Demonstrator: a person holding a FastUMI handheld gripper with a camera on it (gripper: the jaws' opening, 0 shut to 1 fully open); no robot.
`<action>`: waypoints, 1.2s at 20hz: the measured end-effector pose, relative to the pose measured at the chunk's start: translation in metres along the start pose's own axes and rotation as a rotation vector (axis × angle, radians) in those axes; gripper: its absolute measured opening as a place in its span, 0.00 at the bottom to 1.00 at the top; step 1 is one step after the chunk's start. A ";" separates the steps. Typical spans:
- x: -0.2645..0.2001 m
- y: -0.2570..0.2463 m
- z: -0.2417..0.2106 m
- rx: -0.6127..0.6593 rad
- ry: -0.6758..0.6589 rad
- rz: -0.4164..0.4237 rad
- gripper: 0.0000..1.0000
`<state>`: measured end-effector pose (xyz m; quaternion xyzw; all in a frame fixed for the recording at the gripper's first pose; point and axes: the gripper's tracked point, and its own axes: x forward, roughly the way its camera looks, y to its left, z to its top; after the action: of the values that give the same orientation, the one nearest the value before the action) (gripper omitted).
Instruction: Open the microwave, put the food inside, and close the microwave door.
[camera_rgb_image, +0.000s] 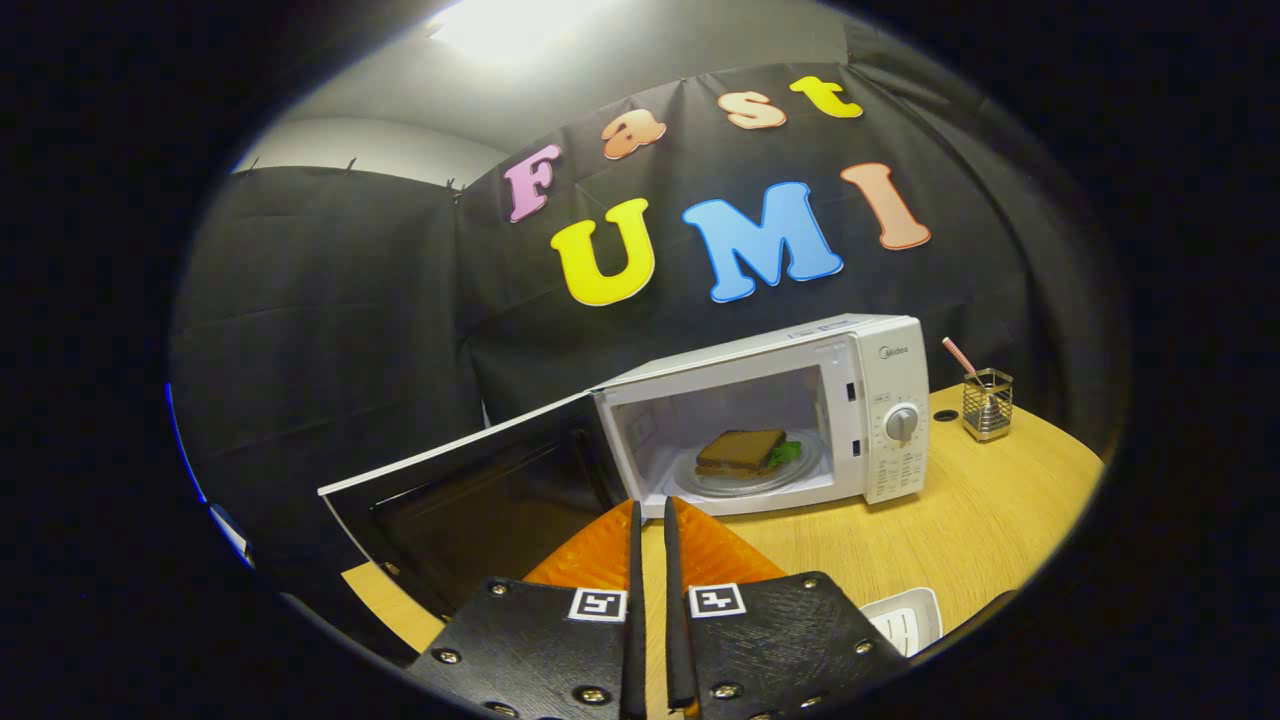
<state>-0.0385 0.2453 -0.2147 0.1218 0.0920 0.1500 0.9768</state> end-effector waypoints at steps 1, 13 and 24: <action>-0.004 0.009 -0.002 -0.014 0.006 0.008 0.09; -0.031 0.158 -0.006 -0.058 0.024 0.311 0.03; -0.025 0.266 -0.022 -0.096 0.038 0.474 0.03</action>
<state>-0.1387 0.4887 -0.1618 0.0904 0.0718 0.3816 0.9171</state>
